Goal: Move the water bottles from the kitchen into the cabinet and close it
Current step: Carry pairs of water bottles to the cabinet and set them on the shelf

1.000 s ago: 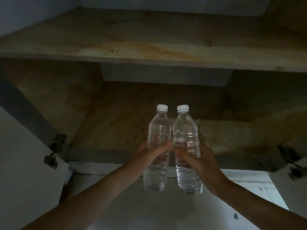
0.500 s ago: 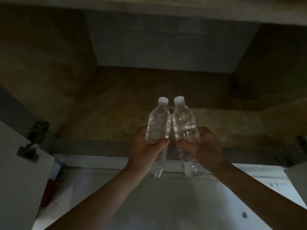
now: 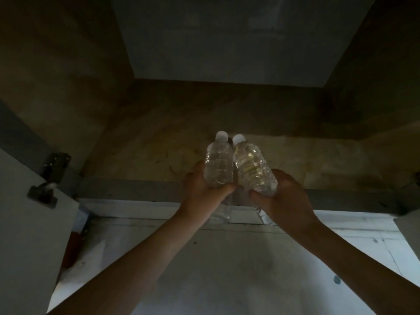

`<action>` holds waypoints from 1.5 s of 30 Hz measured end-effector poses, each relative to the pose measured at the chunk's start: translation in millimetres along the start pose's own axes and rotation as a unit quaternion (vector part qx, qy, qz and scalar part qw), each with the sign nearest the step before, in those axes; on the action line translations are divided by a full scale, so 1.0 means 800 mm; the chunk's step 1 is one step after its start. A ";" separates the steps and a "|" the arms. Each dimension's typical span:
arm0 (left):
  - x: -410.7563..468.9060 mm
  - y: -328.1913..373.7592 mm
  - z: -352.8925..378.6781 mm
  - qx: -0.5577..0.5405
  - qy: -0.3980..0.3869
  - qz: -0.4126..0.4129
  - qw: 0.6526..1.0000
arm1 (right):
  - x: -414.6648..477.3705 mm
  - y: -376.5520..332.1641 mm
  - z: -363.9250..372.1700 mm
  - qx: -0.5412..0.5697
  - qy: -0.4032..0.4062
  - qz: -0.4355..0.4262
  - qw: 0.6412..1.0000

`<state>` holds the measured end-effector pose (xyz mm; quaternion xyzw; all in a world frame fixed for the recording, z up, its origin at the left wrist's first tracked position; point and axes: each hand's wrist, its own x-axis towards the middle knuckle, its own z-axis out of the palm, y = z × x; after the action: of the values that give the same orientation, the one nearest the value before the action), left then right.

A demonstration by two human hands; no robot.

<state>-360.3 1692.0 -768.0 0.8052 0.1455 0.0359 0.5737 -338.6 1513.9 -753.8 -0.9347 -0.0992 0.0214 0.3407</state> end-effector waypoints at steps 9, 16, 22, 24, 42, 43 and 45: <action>-0.067 -0.022 -0.001 -0.053 0.005 0.070 0.996 | -0.055 0.026 0.007 0.034 0.097 -0.019 0.994; -0.050 -0.017 -0.006 0.042 -0.015 0.126 0.991 | -0.045 0.024 0.008 -0.026 0.076 -0.039 0.996; -0.060 -0.039 -0.023 0.225 -0.006 0.197 0.954 | -0.066 0.044 0.001 -0.067 0.061 -0.085 0.992; -0.055 -0.038 -0.026 0.247 -0.013 0.220 0.944 | -0.061 0.043 0.004 -0.072 0.070 -0.087 0.991; 0.022 -0.041 -0.030 0.362 0.037 0.270 0.892 | 0.028 0.037 0.040 -0.055 0.110 -0.207 0.971; 0.025 -0.040 -0.030 0.354 0.039 0.267 0.896 | 0.030 0.038 0.041 -0.051 0.109 -0.205 0.971; 0.031 -0.041 -0.029 0.345 0.048 0.266 0.899 | 0.034 0.038 0.042 -0.042 0.108 -0.193 0.974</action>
<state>-348.4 1729.8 -793.1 0.9588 -0.0434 0.1731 0.2210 -310.7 1517.8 -798.5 -0.9081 -0.2412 -0.1502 0.3076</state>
